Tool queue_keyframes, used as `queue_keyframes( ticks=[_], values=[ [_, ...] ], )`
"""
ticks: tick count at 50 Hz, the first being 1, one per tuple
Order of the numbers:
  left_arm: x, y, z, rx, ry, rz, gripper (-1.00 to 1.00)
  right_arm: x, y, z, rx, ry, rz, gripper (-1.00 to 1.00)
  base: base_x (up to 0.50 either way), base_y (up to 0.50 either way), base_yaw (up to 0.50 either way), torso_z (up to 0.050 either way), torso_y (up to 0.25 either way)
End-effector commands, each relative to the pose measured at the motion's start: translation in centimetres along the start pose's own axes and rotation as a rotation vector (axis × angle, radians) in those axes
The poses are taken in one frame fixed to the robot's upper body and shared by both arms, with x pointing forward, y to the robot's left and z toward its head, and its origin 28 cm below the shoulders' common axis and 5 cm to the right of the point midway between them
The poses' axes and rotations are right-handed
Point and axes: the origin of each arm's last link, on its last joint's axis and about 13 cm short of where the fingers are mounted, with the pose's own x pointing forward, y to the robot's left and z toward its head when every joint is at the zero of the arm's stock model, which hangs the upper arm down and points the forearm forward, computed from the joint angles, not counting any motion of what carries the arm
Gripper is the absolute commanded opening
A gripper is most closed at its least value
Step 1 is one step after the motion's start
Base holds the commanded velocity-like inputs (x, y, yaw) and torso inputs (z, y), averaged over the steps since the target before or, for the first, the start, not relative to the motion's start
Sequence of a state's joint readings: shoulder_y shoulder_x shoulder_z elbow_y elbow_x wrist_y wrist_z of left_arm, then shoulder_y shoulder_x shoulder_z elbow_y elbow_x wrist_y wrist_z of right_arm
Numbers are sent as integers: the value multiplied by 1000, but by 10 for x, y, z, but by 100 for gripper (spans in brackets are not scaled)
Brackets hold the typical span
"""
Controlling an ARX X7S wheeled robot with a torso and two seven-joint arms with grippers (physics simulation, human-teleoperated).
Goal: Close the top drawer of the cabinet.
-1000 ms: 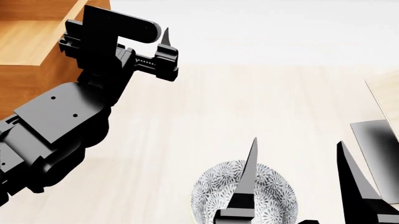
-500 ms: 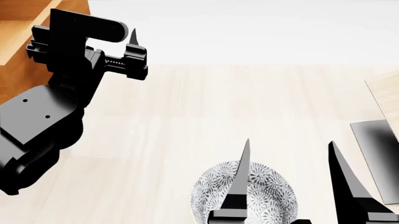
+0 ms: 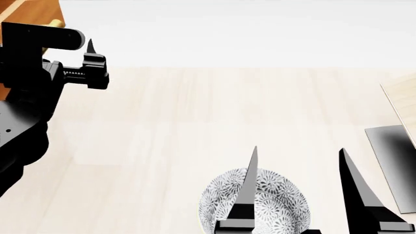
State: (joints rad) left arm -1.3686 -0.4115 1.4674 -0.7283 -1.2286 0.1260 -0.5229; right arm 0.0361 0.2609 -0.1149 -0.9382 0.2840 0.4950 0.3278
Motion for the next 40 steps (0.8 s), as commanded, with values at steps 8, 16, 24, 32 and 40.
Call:
queue_keyframes(
  ticks=[8, 16, 24, 32, 40],
  values=[
    [-6, 36, -9, 17, 43, 116, 100, 0, 0, -1, 0, 3, 2, 100, 0, 0, 0, 0, 0],
    [-9, 45, -8, 19, 48, 146, 100, 0, 0, -1, 0, 4, 0, 100, 0, 0, 0, 0, 0],
    [-13, 57, -9, 13, 55, 183, 100, 0, -1, 0, -2, 1, -3, 100, 0, 0, 0, 0, 0],
    [-17, 69, -9, 5, 60, 223, 100, 0, 1, -2, -3, 4, 3, 100, 0, 0, 0, 0, 0],
    [-21, 80, -10, 6, 74, 258, 100, 0, 2, -2, -4, 6, 7, 100, 0, 0, 0, 0, 0]
  ],
)
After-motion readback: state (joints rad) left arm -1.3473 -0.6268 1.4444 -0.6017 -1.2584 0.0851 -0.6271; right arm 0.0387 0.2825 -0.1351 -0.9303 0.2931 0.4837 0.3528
